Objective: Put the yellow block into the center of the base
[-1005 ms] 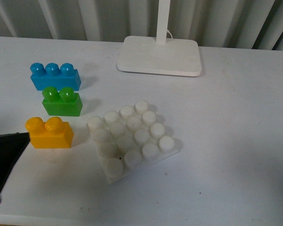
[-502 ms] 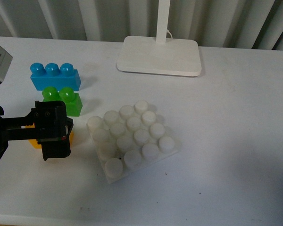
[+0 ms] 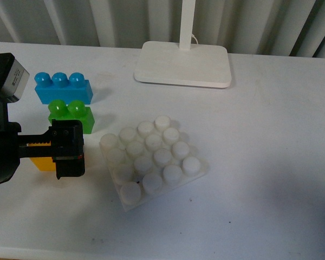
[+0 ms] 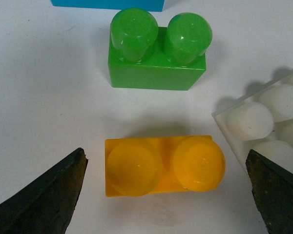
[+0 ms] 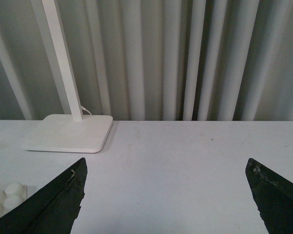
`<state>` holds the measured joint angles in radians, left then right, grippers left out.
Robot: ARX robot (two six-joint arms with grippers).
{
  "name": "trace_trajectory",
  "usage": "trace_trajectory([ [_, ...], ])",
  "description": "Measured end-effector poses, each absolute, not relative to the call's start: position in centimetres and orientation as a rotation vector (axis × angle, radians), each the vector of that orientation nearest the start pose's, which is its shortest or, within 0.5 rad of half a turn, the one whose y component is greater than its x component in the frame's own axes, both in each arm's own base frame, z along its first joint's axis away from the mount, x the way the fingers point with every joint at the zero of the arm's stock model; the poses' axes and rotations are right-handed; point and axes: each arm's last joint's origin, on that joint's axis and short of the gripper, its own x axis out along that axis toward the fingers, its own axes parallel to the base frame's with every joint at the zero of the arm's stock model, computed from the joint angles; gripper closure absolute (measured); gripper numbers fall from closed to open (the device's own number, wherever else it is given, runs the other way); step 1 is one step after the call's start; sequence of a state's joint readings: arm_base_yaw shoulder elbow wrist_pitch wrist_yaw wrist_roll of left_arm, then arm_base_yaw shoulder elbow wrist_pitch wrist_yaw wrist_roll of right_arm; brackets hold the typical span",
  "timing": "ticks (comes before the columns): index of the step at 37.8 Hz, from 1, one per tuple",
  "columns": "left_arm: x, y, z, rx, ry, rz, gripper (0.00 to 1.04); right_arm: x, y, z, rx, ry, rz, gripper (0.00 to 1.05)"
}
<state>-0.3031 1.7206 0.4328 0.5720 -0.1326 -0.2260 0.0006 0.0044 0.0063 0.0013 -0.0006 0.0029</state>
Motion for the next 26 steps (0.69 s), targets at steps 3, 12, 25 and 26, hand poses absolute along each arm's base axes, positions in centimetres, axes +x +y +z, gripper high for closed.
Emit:
trace_trajectory([
  [3, 24.8, -7.3, 8.2, -0.053, 0.716, -0.085, 0.06, 9.8, 0.0, 16.5, 0.003, -0.003, 0.001, 0.09],
  [12, 25.3, -7.4, 7.7, -0.035, 0.723, -0.081, 0.06, 9.8, 0.0, 16.5, 0.003, -0.003, 0.001, 0.09],
  [25, 25.9, -7.6, 7.1, -0.021, 0.739, -0.06, 0.33, 9.8, 0.0, 16.5, 0.003, -0.003, 0.001, 0.09],
  [26, 25.9, -7.6, 7.1, -0.021, 0.74, -0.059, 0.36, 9.8, 0.0, 16.5, 0.003, -0.003, 0.001, 0.09],
])
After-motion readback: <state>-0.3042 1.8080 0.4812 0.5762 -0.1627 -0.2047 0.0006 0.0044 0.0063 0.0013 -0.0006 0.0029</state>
